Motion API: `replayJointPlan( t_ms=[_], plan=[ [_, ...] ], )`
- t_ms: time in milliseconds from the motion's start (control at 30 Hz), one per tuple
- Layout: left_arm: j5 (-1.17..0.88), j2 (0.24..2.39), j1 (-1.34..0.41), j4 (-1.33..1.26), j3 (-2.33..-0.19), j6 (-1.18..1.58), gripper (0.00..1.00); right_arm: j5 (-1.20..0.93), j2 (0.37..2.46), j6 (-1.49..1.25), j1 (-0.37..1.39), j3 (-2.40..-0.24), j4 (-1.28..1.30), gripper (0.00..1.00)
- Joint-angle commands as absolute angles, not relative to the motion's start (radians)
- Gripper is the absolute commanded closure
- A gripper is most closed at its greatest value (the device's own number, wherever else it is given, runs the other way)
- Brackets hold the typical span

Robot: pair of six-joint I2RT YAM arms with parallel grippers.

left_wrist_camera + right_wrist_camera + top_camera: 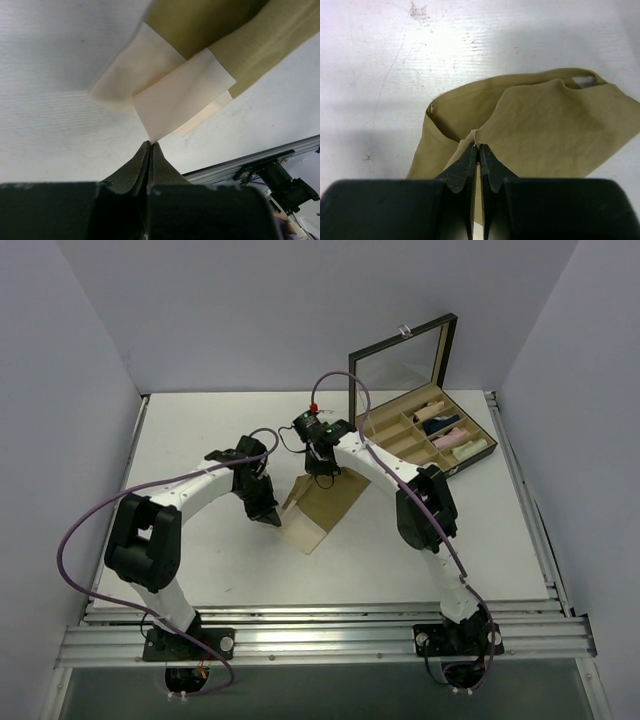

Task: Roll the underwear
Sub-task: Fold the underwear

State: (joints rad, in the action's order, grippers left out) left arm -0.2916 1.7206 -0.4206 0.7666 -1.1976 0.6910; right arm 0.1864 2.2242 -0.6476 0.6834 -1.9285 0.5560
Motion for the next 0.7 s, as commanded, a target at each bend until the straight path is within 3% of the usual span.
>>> replayJointPlan(
  t_ms=[0, 233, 400, 667],
  plan=[
    [-0.252, 1.765, -0.384, 0.870, -1.235, 0.667, 0.97, 0.169, 2.273, -0.591, 0.678, -2.006, 0.612, 1.00],
    [-0.227, 1.818, -0.337, 0.888, -1.246, 0.673, 0.91, 0.054, 2.381, -0.520, 0.678, -2.101, 0.566, 1.00],
    [-0.259, 1.813, -0.330, 0.908, -1.244, 0.684, 0.87, 0.011, 2.393, -0.492, 0.649, -2.174, 0.578, 0.79],
    [-0.294, 1.829, -0.319, 0.939, -1.247, 0.692, 0.82, 0.025, 2.201, -0.531, 0.611, -1.906, 0.528, 0.75]
  ],
)
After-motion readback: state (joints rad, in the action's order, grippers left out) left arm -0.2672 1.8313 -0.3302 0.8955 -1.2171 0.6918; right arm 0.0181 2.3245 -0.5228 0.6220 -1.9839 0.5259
